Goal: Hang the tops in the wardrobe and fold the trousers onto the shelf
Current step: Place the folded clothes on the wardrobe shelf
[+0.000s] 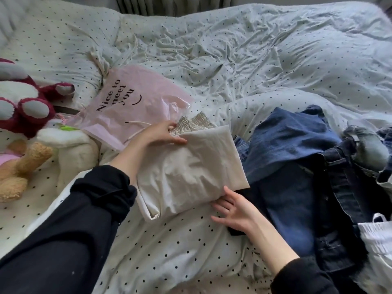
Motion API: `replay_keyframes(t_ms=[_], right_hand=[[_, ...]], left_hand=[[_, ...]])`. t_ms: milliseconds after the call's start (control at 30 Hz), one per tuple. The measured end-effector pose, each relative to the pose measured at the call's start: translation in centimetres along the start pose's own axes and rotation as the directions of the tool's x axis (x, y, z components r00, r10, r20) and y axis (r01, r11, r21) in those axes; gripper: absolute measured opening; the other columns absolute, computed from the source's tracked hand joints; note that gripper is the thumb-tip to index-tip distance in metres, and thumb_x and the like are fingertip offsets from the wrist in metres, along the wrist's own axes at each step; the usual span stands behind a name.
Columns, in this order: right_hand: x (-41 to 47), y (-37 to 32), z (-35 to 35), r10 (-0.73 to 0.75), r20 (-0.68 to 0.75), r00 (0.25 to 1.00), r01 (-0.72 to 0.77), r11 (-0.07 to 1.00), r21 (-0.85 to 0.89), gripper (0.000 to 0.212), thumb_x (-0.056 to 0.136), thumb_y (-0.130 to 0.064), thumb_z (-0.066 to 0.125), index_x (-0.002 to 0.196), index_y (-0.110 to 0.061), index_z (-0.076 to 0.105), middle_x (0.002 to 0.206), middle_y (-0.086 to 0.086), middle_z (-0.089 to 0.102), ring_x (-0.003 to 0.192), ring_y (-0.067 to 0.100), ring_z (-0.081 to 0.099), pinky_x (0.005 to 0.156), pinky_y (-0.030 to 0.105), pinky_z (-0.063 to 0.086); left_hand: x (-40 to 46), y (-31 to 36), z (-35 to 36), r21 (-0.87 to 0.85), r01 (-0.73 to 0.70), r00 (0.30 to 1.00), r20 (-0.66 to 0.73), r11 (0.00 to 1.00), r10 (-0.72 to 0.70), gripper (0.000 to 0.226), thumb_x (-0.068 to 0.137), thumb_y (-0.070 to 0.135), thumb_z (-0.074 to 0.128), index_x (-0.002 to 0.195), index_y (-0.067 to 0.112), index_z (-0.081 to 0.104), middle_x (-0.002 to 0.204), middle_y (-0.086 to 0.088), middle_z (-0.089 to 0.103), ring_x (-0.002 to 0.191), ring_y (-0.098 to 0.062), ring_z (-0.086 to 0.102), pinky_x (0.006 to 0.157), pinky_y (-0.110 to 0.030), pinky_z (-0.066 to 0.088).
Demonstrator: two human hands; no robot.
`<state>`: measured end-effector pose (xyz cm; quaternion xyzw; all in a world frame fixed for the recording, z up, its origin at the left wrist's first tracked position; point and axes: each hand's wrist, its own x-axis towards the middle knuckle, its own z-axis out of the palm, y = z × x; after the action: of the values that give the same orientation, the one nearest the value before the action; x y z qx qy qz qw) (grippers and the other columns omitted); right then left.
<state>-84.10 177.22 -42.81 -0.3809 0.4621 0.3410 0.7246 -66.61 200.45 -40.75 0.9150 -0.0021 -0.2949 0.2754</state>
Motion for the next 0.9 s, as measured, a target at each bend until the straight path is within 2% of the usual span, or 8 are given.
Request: replay_keyframes(t_ms=[100,200,333,400,467,667,767,900], right_hand=[[0.7,0.2,0.5,-0.072,-0.065,0.995,0.073,0.997,0.005,0.027,0.095,-0.02,0.054,0.12,-0.01,0.055,0.096,0.005,0.061,0.116,0.029,0.053,0.102,0.051,0.032],[0.0,-1.2,0.2,-0.23,-0.143,0.962,0.221,0.972,-0.078,0.02,0.094,-0.022,0.055,0.114,-0.017,0.055,0.097,0.003,0.061,0.101,0.026,0.056,0.089,0.04,0.038],[-0.9,-4.6,-0.1,-0.543,-0.212,0.812,0.462,0.822,-0.334,0.005,0.09,-0.025,0.06,0.087,-0.021,0.06,0.101,0.006,0.066,0.09,0.023,0.059,0.073,0.032,0.042],[-0.9,-4.9,0.3,-0.564,-0.18,0.806,0.477,0.799,-0.367,0.004,0.09,-0.025,0.06,0.092,-0.022,0.062,0.108,0.006,0.067,0.097,0.024,0.06,0.076,0.035,0.043],[-0.2,-3.8,0.2,-0.497,-0.186,0.847,0.411,0.836,-0.363,0.013,0.091,-0.024,0.058,0.104,-0.022,0.06,0.115,0.005,0.063,0.105,0.023,0.056,0.082,0.037,0.041],[0.7,0.0,-0.1,-0.283,-0.209,0.936,0.212,0.928,-0.306,0.032,0.092,-0.015,0.057,0.123,-0.011,0.051,0.124,0.009,0.057,0.114,0.028,0.052,0.092,0.043,0.039],[-0.1,-0.1,-0.3,-0.353,-0.225,0.908,0.271,0.906,-0.326,0.016,0.09,-0.012,0.059,0.106,-0.012,0.06,0.11,0.009,0.064,0.101,0.027,0.057,0.086,0.038,0.039],[-2.9,-1.5,-1.6,-0.507,-0.215,0.835,0.39,0.82,-0.42,0.009,0.085,-0.012,0.065,0.094,-0.011,0.065,0.093,0.006,0.068,0.085,0.021,0.063,0.068,0.031,0.048]], left_hand=[[-1.3,0.8,-0.6,0.071,0.036,0.999,0.027,0.997,-0.038,0.083,0.072,0.053,0.073,0.137,0.009,0.044,0.135,-0.009,0.052,0.119,-0.023,0.051,0.098,-0.029,0.04],[-3.7,0.2,-0.9,0.135,0.054,0.995,0.075,0.989,-0.064,0.066,0.07,0.058,0.072,0.116,0.013,0.056,0.113,-0.003,0.061,0.097,-0.02,0.057,0.084,-0.029,0.044],[-6.0,-2.8,0.4,0.137,0.094,0.995,-0.049,0.986,-0.088,0.102,0.044,0.085,0.065,0.123,0.021,0.053,0.121,-0.003,0.06,0.107,-0.021,0.056,0.095,-0.038,0.046],[-6.2,-3.3,1.0,0.084,0.099,0.99,-0.109,0.992,-0.089,0.101,0.055,0.071,0.073,0.134,0.016,0.044,0.132,-0.008,0.051,0.12,-0.024,0.048,0.101,-0.039,0.04],[-6.1,-2.7,1.1,-0.064,0.075,0.992,-0.098,0.995,-0.081,0.088,0.061,0.051,0.082,0.132,0.013,0.046,0.127,-0.003,0.055,0.114,-0.019,0.052,0.094,-0.033,0.043],[-5.4,-0.5,0.6,-0.25,0.024,0.999,-0.018,0.968,-0.03,0.035,0.059,0.014,0.088,0.087,0.019,0.068,0.085,0.003,0.072,0.078,-0.011,0.064,0.07,-0.019,0.048],[-5.8,-0.4,0.5,-0.338,0.089,0.996,0.031,0.937,-0.083,0.022,0.06,0.008,0.087,0.072,0.019,0.072,0.061,0.011,0.069,0.064,-0.006,0.063,0.061,-0.016,0.05],[-7.8,-0.2,0.5,-0.497,0.125,0.99,0.121,0.859,-0.074,0.018,0.067,0.002,0.081,0.08,0.012,0.072,0.069,0.004,0.072,0.057,-0.006,0.066,0.052,-0.014,0.05]])
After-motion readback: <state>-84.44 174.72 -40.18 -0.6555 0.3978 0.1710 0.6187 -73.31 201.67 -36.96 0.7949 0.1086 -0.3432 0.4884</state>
